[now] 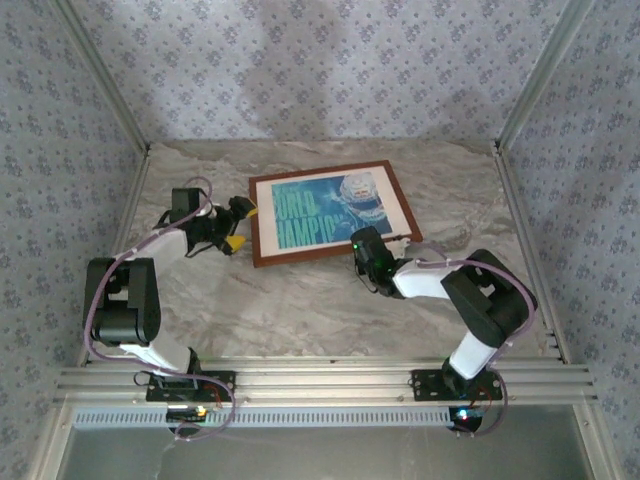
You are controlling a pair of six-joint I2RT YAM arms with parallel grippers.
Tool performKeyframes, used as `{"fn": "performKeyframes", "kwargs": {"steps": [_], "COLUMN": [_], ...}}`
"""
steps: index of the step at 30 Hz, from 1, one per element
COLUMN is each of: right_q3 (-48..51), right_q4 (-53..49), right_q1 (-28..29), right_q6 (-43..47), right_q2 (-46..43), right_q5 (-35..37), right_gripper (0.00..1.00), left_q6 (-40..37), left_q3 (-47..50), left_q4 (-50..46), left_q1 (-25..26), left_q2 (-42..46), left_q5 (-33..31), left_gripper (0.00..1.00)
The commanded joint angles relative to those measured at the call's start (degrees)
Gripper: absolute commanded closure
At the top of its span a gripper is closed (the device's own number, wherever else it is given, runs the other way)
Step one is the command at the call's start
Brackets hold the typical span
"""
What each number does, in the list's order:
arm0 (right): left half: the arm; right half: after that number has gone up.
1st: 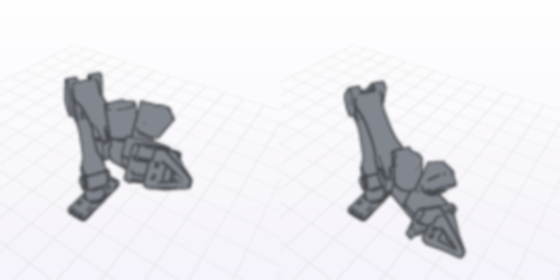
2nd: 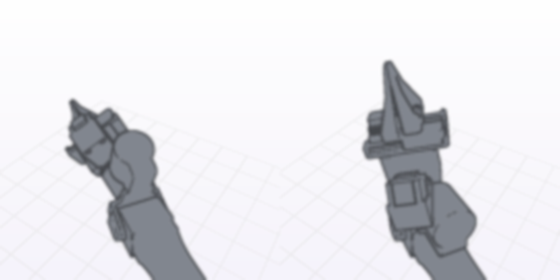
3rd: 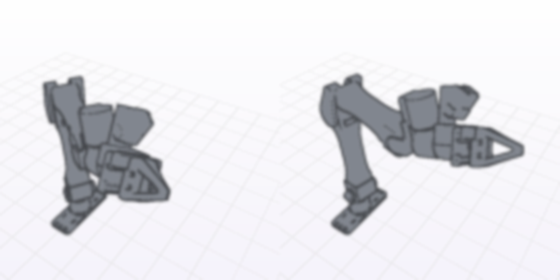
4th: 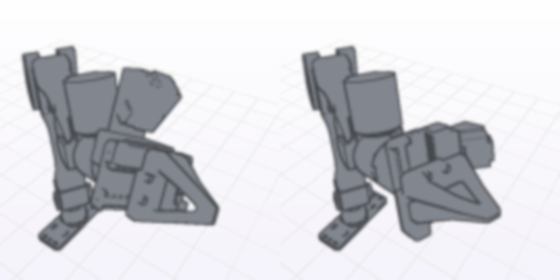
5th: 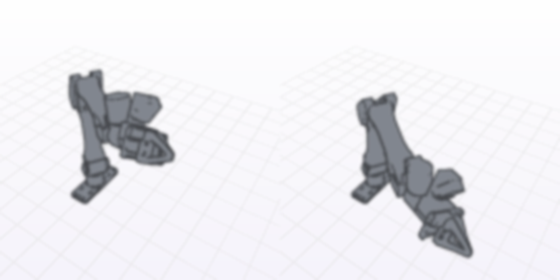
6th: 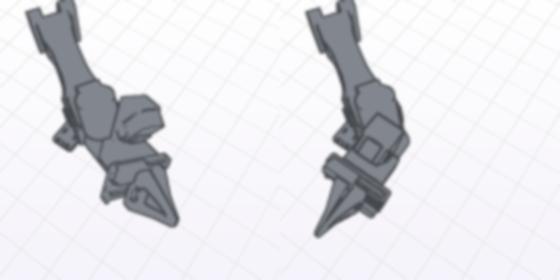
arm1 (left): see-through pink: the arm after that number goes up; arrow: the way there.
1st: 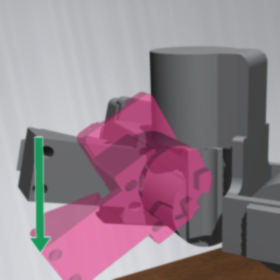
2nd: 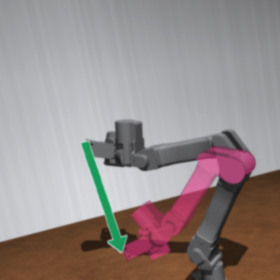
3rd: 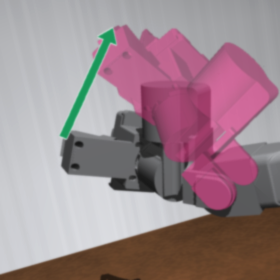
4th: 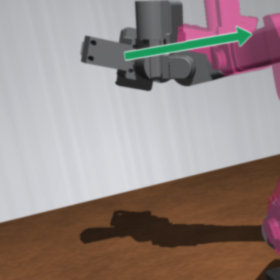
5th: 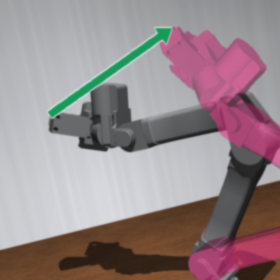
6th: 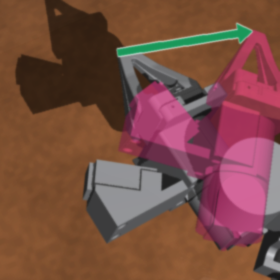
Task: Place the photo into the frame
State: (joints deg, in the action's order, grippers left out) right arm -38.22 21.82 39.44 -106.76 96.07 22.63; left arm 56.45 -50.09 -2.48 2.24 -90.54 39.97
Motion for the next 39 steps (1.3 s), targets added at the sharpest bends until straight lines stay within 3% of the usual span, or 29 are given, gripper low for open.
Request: {"fn": "performKeyframes", "kwargs": {"steps": [1,9,13,15,17,23,27,34,39], "right_q3": [3.49,3.82,2.71,0.99,-0.94,-2.94,-5.95,-11.60,-18.03], "right_q4": [-13.39,-13.21,-17.80,-21.96,-26.81,-35.48,-38.16,-37.24,-40.43], "right_q1": [1.16,2.08,2.01,2.02,2.06,1.96,0.67,-14.18,-25.48], "right_q6": [-2.16,-3.50,-0.15,4.31,8.92,19.43,34.05,64.96,80.97], "right_q2": [3.53,4.16,1.82,-0.37,-3.07,-11.09,-13.79,-9.92,-4.88], "right_q5": [-4.47,-5.20,-6.04,-5.32,-3.54,-0.06,1.27,-15.56,-27.70], "right_gripper": [0.72,0.70,0.32,0.17,0.09,0.07,0.08,0.08,0.08], "left_q6": [-1.02,-1.06,-1.07,-1.07,-1.02,-0.53,-0.47,-0.81,-1.33], "left_q3": [0.70,0.98,1.06,1.06,0.96,0.26,-0.15,-1.27,-1.68], "left_q4": [-0.24,-0.51,-0.69,-0.77,-0.85,-0.62,-0.60,-1.37,-2.47], "left_q1": [-0.32,-0.53,-0.69,-0.72,-0.75,-0.85,-0.83,-0.75,-0.77], "left_q2": [-0.16,0.19,0.28,0.28,0.28,-0.50,-0.73,-1.19,-1.06], "left_q5": [0.03,-0.06,-0.06,-0.13,-0.15,-0.12,-0.15,0.11,-0.03], "left_gripper": [0.01,0.02,0.01,0.01,0.01,0.01,0.01,0.01,0.01]}}
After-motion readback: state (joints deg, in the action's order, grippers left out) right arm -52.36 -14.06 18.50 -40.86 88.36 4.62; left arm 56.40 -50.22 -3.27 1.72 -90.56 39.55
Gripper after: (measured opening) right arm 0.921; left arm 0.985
